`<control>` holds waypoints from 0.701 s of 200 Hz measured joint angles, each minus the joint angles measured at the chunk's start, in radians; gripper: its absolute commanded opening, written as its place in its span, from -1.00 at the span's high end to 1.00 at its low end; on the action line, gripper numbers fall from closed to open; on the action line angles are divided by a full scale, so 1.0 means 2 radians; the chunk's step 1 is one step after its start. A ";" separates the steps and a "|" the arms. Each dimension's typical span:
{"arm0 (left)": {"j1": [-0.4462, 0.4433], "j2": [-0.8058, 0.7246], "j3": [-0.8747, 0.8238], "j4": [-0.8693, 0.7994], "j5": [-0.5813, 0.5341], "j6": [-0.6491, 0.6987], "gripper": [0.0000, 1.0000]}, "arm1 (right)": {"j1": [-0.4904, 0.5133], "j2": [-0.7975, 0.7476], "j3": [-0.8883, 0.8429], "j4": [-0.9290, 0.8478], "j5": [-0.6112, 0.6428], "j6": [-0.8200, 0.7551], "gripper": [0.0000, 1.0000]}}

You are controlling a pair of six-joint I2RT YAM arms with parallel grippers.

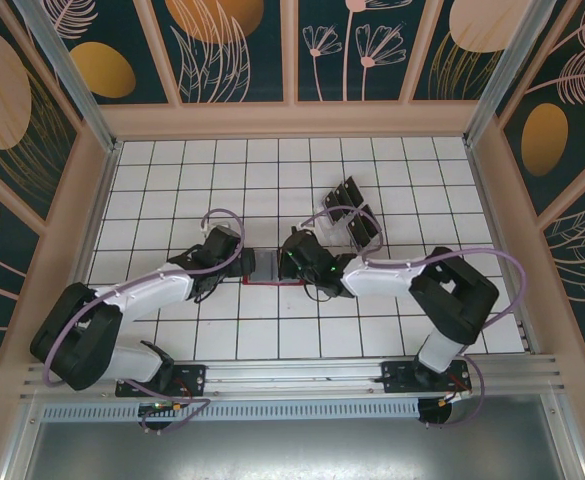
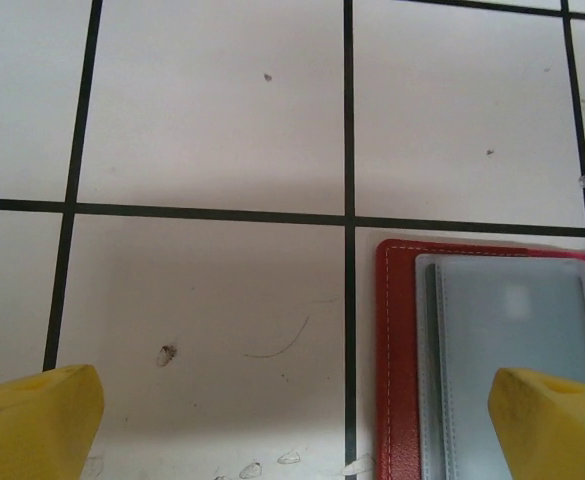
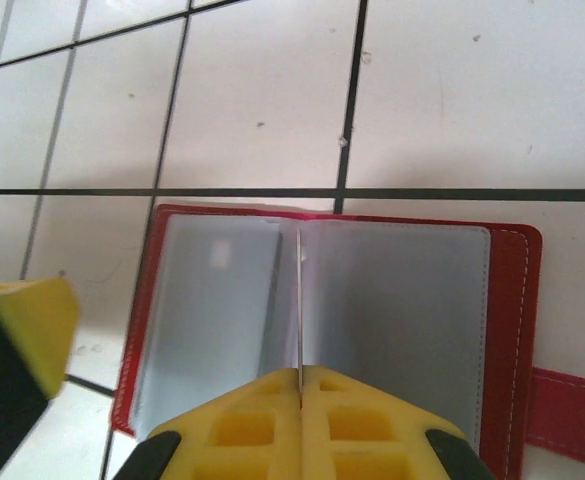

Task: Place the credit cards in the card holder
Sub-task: Move the card holder to the center of the table.

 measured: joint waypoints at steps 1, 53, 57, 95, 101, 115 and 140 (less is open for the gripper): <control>0.000 0.000 0.000 0.000 0.000 0.001 -0.97 | 0.000 -0.001 0.000 0.000 0.000 0.000 1.00; 0.000 0.022 0.014 -0.004 0.009 0.027 -0.97 | -0.006 -0.053 -0.039 0.063 -0.015 0.004 1.00; 0.000 0.023 0.014 -0.004 0.010 0.029 -0.97 | -0.007 -0.055 -0.043 0.069 -0.015 0.005 1.00; -0.007 0.031 0.017 -0.004 0.011 0.036 -0.97 | -0.020 -0.058 -0.090 0.122 -0.023 0.017 1.00; -0.010 0.032 0.018 -0.004 0.011 0.037 -0.97 | -0.022 -0.058 -0.097 0.132 -0.025 0.019 1.00; -0.018 0.035 0.018 -0.004 0.011 0.038 -0.97 | -0.028 -0.058 -0.116 0.158 -0.029 0.023 1.00; -0.027 0.043 0.019 -0.004 0.006 0.038 -0.97 | -0.035 -0.058 -0.140 0.195 -0.038 0.032 1.00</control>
